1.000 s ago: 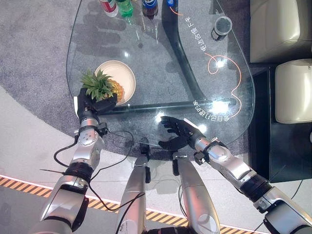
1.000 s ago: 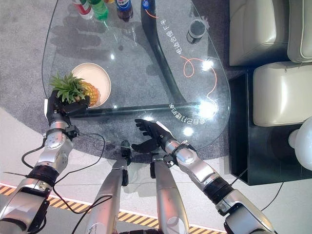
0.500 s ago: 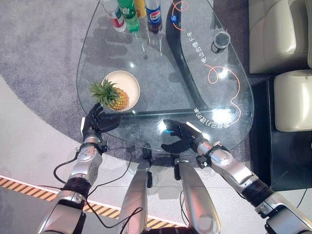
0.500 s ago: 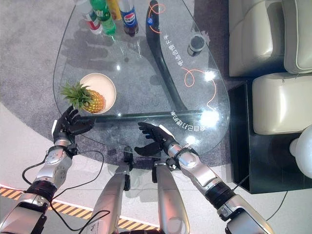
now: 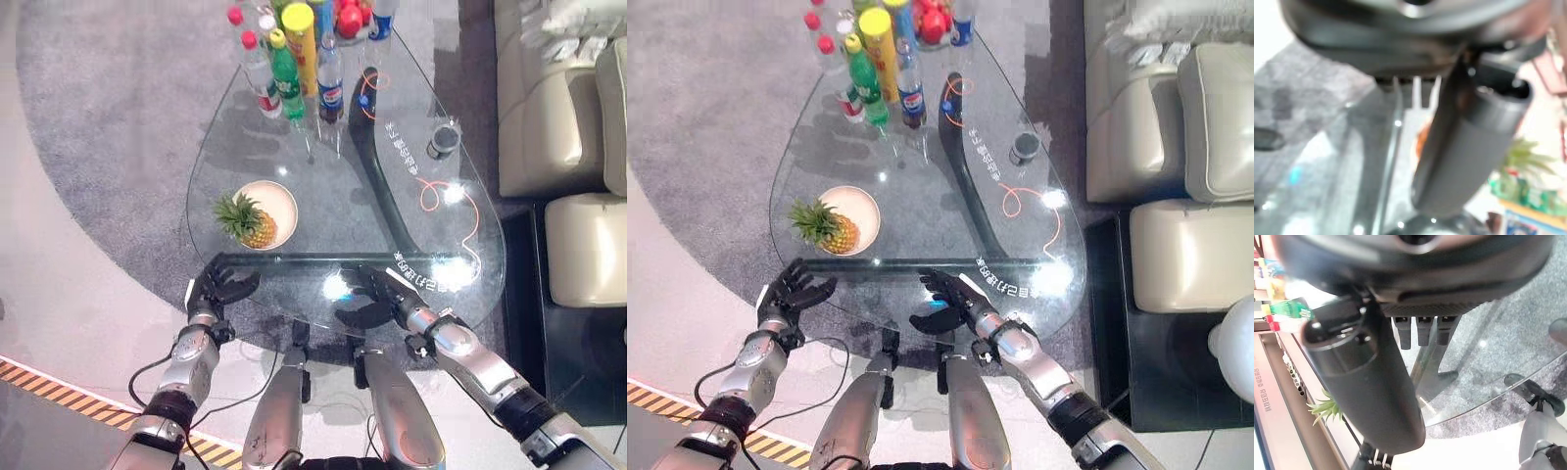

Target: Pick up the fruit to the plate

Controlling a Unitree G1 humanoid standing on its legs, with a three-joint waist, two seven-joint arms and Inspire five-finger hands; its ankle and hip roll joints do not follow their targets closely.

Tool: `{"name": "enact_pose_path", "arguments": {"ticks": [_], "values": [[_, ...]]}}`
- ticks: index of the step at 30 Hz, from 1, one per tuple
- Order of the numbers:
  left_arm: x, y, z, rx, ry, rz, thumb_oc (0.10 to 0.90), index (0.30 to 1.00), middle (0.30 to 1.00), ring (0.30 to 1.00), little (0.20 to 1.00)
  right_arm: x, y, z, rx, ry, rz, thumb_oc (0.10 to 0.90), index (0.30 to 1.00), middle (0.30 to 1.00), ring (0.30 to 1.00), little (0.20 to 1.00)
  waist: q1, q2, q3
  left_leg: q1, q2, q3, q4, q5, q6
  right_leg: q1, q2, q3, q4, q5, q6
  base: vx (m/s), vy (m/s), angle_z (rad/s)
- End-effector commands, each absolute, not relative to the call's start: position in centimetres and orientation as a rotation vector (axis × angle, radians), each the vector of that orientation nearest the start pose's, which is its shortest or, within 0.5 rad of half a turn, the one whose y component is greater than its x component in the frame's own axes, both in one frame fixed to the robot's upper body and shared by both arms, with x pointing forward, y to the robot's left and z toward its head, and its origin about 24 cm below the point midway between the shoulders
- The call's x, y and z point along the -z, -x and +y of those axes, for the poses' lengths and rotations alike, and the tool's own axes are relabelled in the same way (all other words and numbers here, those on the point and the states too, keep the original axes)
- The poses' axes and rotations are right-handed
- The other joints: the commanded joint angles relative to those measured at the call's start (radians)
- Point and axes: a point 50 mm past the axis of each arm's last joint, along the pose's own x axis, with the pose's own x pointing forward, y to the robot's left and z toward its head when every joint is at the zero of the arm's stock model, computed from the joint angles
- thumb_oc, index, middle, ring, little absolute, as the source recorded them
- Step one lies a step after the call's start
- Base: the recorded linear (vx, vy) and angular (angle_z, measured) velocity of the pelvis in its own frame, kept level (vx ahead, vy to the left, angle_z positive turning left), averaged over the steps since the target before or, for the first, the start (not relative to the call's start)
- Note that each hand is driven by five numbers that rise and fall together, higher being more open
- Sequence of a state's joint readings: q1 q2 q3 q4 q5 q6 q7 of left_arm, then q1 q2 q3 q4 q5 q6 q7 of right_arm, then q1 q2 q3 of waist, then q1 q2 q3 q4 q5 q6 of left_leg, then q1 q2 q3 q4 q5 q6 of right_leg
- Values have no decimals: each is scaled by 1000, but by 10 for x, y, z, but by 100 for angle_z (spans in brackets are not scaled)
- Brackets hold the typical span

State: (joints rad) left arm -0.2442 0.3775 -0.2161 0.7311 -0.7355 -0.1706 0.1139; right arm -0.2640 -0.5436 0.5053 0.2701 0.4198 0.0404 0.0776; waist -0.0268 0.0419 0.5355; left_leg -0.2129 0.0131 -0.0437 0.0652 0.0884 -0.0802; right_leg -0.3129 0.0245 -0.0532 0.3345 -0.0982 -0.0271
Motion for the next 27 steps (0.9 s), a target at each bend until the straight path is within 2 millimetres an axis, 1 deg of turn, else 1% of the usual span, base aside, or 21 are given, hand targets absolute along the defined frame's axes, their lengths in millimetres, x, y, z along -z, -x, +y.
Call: {"name": "enact_pose_path", "arguments": {"ticks": [1, 2, 4, 5, 6, 8, 9, 10, 11, 13, 14, 15, 16, 17, 19, 20, 23, 25, 26, 27], "values": [[56, -241, 244, -283, 259, 407, 800, 900, 900, 900, 900, -10, -262, -154, -472, 148, 207, 800, 900, 900, 900, 900, 3, -58, -145, 35, -53, -26, 18, -40, 0, 165, -34, -29, -219, 68, 66, 99, -57, 10], [70, -227, 241, -280, 267, 470, 800, 900, 900, 900, 900, 5, -252, -159, -446, 164, 261, 800, 900, 900, 900, 900, 8, -61, -173, 65, -51, -29, -6, -39, 0, 201, -35, -32, -249, 73, 70, 100, -44, 17], [80, -216, 238, -275, 278, 525, 800, 900, 900, 900, 900, 16, -244, -163, -419, 149, 311, 800, 900, 900, 900, 900, 13, -64, -197, 89, -49, -34, -22, -39, 0, 230, -38, -35, -272, 80, 73, 95, -18, 22], [90, -203, 236, -269, 281, 577, 800, 900, 900, 900, 900, 29, -237, -166, -387, 128, 364, 800, 900, 900, 900, 900, 18, -66, -226, 109, -47, -38, -33, -39, -1, 253, -39, -37, -288, 85, 76, 96, -6, 11], [93, -199, 235, -268, 282, 595, 800, 900, 900, 900, 900, 33, -234, -167, -375, 123, 381, 800, 900, 900, 900, 900, 19, -66, -234, 116, -47, -39, -36, -39, -1, 260, -39, -38, -292, 87, 76, 118, -2, 4], [106, -182, 231, -276, 297, 669, 800, 900, 900, 900, 900, 47, -224, -171, -342, 103, 448, 800, 900, 900, 900, 900, 24, -67, -267, 142, -43, -42, -53, -39, 0, 291, -41, -42, -316, 94, 79, 100, 2, 7], [109, -178, 231, -279, 301, 690, 800, 900, 900, 900, 900, 51, -221, -172, -332, 98, 467, 800, 900, 900, 900, 900, 25, -67, -277, 149, -42, -42, -56, -39, 0, 299, -42, -44, -322, 95, 80, 94, 9, 12], [116, -169, 229, -285, 306, 733, 800, 900, 900, 900, 900, 60, -214, -174, -304, 87, 514, 800, 900, 900, 900, 900, 27, -67, -297, 163, -39, -43, -64, -40, 0, 313, -43, -47, -332, 99, 82, 72, 7, 15], [118, -166, 228, -286, 303, 745, 800, 900, 900, 900, 900, 63, -212, -174, -298, 83, 527, 800, 900, 900, 900, 900, 28, -67, -304, 168, -38, -43, -67, -40, 0, 319, -43, -48, -336, 100, 83, 81, 7, 15], [127, -152, 227, -296, 283, 817, 800, 900, 900, 900, 900, 76, -203, -177, -254, 53, 593, 800, 900, 900, 900, 900, 32, -66, -330, 187, -35, -42, -76, -42, 1, 339, -44, -52, -349, 102, 85, 63, 0, 11], [127, -152, 227, -296, 283, 817, 800, 900, 900, 900, 900, 76, -203, -177, -254, 53, 593, 800, 900, 900, 900, 900, 32, -66, -330, 187, -35, -41, -77, -42, 1, 340, -44, -52, -349, 103, 85, 76, 4, 6], [135, -141, 227, -329, 302, 869, 800, 900, 900, 900, 900, 90, -194, -181, -217, 51, 663, 800, 900, 900, 900, 900, 31, -65, -352, 207, -32, -38, -87, -45, 3, 358, -45, -54, -361, 104, 89, 56, 6, 4], [137, -139, 227, -336, 304, 883, 800, 900, 900, 900, 900, 93, -192, -182, -206, 52, 679, 800, 900, 900, 900, 900, 32, -65, -355, 212, -31, -36, -90, -46, 4, 362, -46, -55, -364, 105, 89, 84, 9, 6], [141, -133, 228, -346, 306, 920, 800, 900, 900, 900, 900, 102, -186, -187, -176, 44, 722, 800, 900, 900, 900, 900, 33, -64, -367, 223, -29, -34, -95, -48, 4, 373, -47, -57, -371, 106, 90, 49, 11, 5], [148, -121, 227, -359, 310, 988, 800, 900, 900, 900, 900, 113, -177, -194, -126, 31, 788, 800, 900, 900, 900, 900, 34, -63, -381, 236, -27, -29, -100, -52, 6, 387, -47, -56, -382, 109, 92, 59, 13, 2], [153, -112, 227, -369, 315, 1034, 800, 900, 900, 900, 900, 121, -170, -198, -101, 23, 832, 800, 900, 900, 900, 900, 33, -62, -390, 244, -26, -25, -102, -55, 7, 395, -48, -55, -388, 112, 94, 52, 15, 0], [160, -96, 227, -404, 316, 1115, 800, 900, 900, 900, 900, 136, -151, -208, -25, -22, 940, 800, 900, 900, 900, 900, 30, -61, -409, 263, -22, -13, -108, -64, 8, 411, -50, -49, -403, 116, 97, 54, 22, -4], [162, -92, 225, -402, 321, 1142, 800, 900, 900, 900, 900, 141, -143, -211, 5, -28, 982, 800, 900, 900, 900, 900, 29, -61, -415, 269, -22, -8, -109, -67, 10, 416, -51, -47, -407, 118, 100, 45, 15, -5], [165, -87, 224, -402, 342, 1177, 800, 900, 900, 900, 900, 147, -133, -213, 30, -39, 1032, 800, 900, 900, 900, 900, 29, -59, -423, 277, -20, -3, -113, -71, 11, 420, -52, -45, -412, 119, 102, 43, 12, -3], [165, -85, 223, -405, 348, 1188, 800, 900, 900, 900, 900, 149, -129, -214, 40, -45, 1047, 800, 900, 900, 900, 900, 29, -59, -425, 279, -20, -2, -115, -72, 11, 421, -53, -45, -413, 119, 102, 47, 14, -3]]}}
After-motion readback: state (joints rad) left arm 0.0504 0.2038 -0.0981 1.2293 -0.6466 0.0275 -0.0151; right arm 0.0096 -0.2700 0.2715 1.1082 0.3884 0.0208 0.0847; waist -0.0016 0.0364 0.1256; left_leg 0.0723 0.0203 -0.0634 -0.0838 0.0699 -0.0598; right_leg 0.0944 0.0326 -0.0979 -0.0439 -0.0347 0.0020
